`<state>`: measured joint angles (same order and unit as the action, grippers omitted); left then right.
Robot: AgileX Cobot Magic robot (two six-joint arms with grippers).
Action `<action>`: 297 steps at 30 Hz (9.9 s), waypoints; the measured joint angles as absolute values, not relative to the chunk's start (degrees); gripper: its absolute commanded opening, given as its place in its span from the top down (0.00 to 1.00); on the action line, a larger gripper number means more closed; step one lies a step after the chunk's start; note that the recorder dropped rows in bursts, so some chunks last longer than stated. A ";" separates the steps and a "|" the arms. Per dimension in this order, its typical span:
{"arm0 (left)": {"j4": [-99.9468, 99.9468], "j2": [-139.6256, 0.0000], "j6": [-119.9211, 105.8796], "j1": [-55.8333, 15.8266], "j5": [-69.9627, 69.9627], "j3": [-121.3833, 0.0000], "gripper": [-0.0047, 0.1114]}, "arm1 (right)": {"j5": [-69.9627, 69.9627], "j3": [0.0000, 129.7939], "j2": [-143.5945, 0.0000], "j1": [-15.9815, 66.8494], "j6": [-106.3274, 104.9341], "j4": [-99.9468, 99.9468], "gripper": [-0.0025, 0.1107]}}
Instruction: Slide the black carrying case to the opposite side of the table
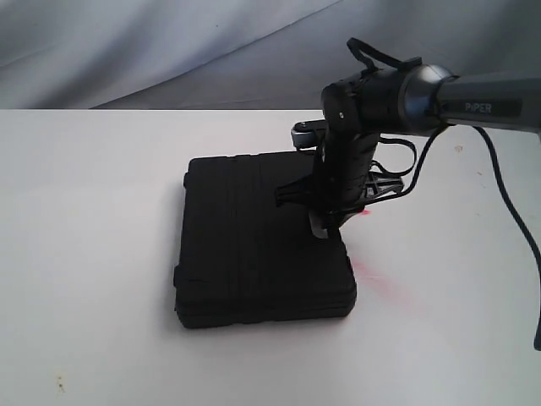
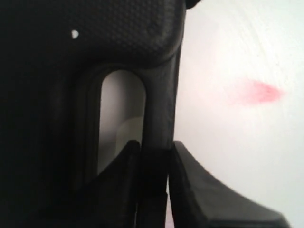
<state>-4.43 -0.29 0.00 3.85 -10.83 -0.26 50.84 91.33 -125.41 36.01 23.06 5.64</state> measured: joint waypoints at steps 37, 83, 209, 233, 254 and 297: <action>-4.43 -0.29 -0.30 3.85 -10.87 -0.26 0.96 | 47.96 76.22 -115.63 24.37 22.93 11.94 0.98; -4.43 -0.29 -0.40 3.85 -10.87 -0.26 0.96 | 44.81 71.18 -114.38 14.31 18.12 13.75 0.98; -4.43 -0.29 -0.40 3.85 -10.87 -0.26 0.96 | 42.09 71.09 -98.72 12.52 16.62 13.63 0.77; -4.43 -0.29 -0.51 3.85 -10.87 -0.26 0.96 | 3.22 38.41 -42.56 12.52 1.58 13.24 0.98; -4.43 -0.29 -0.60 3.85 -10.87 -0.26 0.96 | 0.00 14.75 -4.37 12.52 -1.37 15.73 0.98; -4.43 -0.29 -0.60 3.85 -10.87 -0.26 0.96 | 5.09 0.22 -0.18 4.93 -1.03 2.76 0.98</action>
<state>-4.43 -0.29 -0.60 3.85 -10.87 -0.26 5.09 0.22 -0.18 4.93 -1.03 2.76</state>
